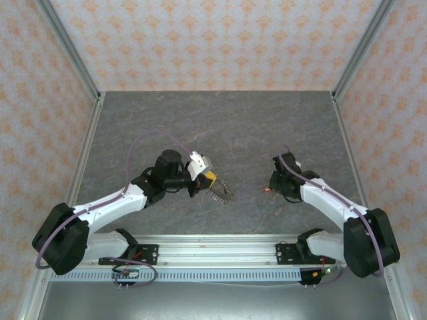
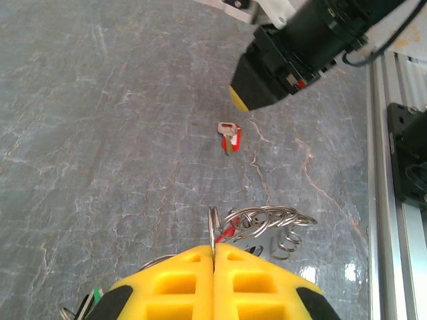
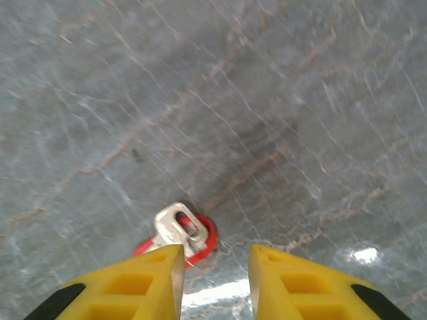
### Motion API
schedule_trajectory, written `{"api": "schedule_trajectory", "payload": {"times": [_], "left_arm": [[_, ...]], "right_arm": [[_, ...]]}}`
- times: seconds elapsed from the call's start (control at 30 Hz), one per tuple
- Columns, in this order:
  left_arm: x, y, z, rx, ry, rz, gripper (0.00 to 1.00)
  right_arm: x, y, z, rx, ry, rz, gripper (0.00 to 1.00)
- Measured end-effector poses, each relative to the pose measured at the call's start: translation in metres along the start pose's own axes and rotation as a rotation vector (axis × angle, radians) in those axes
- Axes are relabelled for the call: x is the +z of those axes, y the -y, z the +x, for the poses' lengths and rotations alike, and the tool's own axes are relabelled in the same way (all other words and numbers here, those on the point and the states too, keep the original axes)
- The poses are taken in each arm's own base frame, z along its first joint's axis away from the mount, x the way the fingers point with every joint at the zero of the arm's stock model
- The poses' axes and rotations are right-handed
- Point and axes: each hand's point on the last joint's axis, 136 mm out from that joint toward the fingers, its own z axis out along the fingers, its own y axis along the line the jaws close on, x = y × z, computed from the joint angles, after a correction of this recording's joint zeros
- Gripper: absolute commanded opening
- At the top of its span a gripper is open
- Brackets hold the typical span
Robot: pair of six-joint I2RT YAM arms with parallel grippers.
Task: Put the keys on the keyring
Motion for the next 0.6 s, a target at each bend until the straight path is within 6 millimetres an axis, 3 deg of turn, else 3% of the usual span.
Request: {"api": "schedule_trajectory", "payload": {"times": [0.3,0.5,0.6], "left_arm": [[-0.007,-0.008,-0.038,-0.060,0.032,-0.051,0.00],[-0.030,-0.002,-0.030,-0.021,0.051,-0.095,0.00],[-0.034,0.001,-0.029,-0.006,0.043,-0.093,0.00]], "right_arm": [[-0.002,-0.007,0.010,0.054,-0.110,-0.012,0.34],[0.013,-0.008,0.026,0.035,-0.179,-0.028,0.35],[0.016,-0.013,0.021,0.005,-0.191,-0.020,0.34]]}}
